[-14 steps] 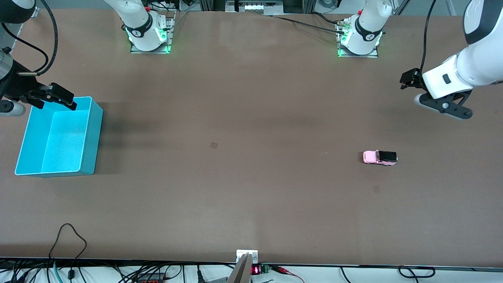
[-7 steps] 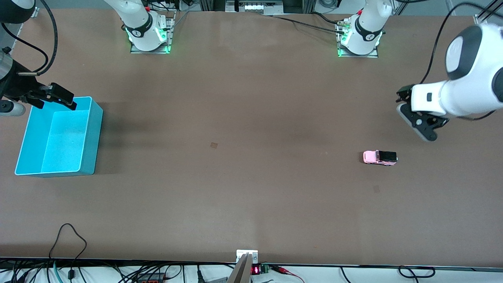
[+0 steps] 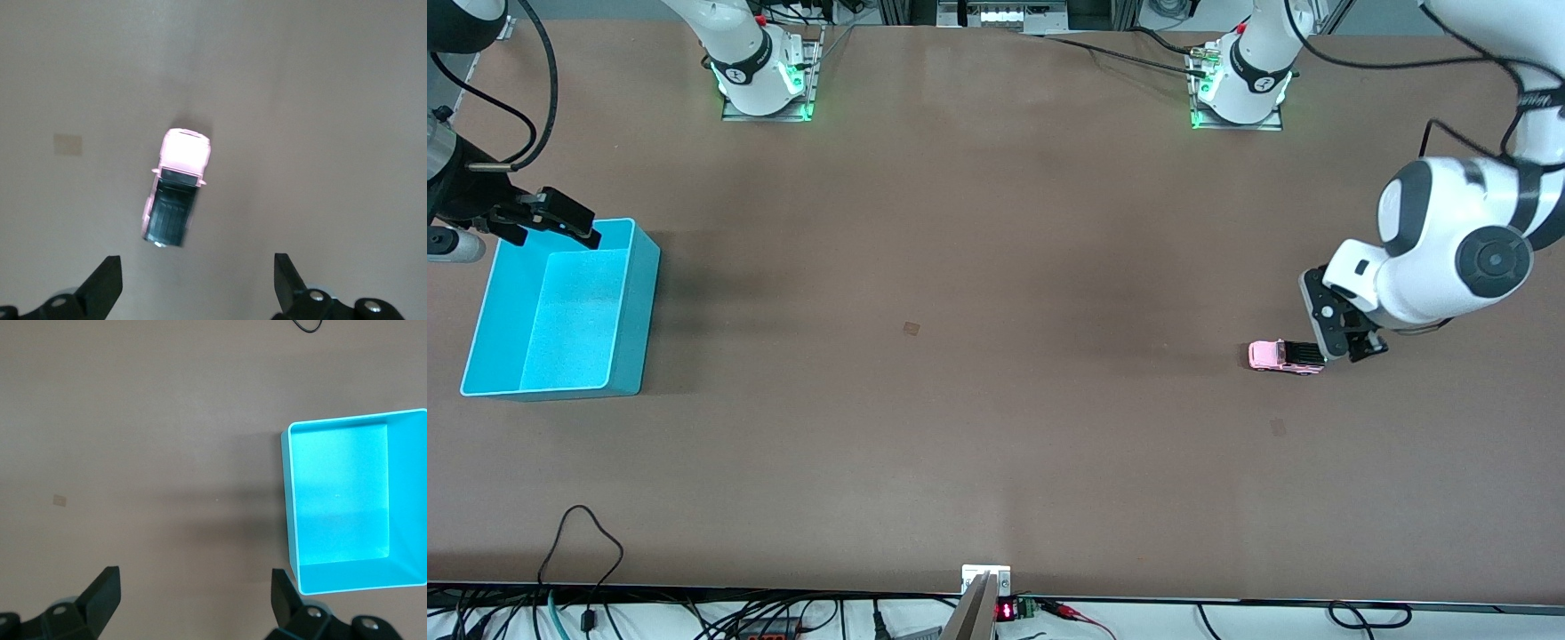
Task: Wind and store pink jeep toy
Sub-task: 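Lower the left gripper down over the pink toy jeep, then close the left gripper on the pink jeep's body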
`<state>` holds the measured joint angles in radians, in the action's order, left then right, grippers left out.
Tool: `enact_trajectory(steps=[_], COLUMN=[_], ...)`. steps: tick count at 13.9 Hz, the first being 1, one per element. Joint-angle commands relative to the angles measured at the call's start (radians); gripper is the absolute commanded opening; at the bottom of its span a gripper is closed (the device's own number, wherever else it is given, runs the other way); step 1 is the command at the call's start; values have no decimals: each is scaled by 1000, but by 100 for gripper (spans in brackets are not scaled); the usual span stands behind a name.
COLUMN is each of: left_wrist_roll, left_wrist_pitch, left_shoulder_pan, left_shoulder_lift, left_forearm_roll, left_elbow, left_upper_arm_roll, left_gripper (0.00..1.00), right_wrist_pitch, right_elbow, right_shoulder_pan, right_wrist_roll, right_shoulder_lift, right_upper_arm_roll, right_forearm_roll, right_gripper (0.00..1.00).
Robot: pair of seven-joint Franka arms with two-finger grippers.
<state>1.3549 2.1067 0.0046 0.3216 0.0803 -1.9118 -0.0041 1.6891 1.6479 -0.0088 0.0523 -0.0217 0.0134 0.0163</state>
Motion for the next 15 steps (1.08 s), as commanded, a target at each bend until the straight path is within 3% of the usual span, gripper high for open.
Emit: enact_trajectory(steps=[1,8,10,11,13,15], left_wrist_roll=[142,182,184,184,184,182], left_wrist_pitch=[145,340,378,381,388,388], left_shoulder_pan=[32,40,40,38,35,38], left_shoulder_lift=[46,140,160,163,165,168], left_forearm_roll=[23,24,24,24,24,23], left_elbow=[-44,-115,-113,-113,-113,-112], left_upper_arm_roll=[-5,-5,-7,-7,-7,-7], left_gripper=[100,100,95,88,56,37], right_wrist_pitch=[-14,-14,-15,-14,-15,-16], right_elbow=[-8,-8,-8,-8,-7,-7], right_shoulder_pan=[-16,-16,-16,-16,-16,-16], right_wrist_roll=[-12,-12,-12,-12,-12,-12], right_shoulder_lift=[-1,-1,-1,-1,-1,0], right_upper_arm_roll=[14,14,14,14,14,14], right_forearm_roll=[10,10,10,11,11,11], right_gripper=[100,100,100,100,100,100])
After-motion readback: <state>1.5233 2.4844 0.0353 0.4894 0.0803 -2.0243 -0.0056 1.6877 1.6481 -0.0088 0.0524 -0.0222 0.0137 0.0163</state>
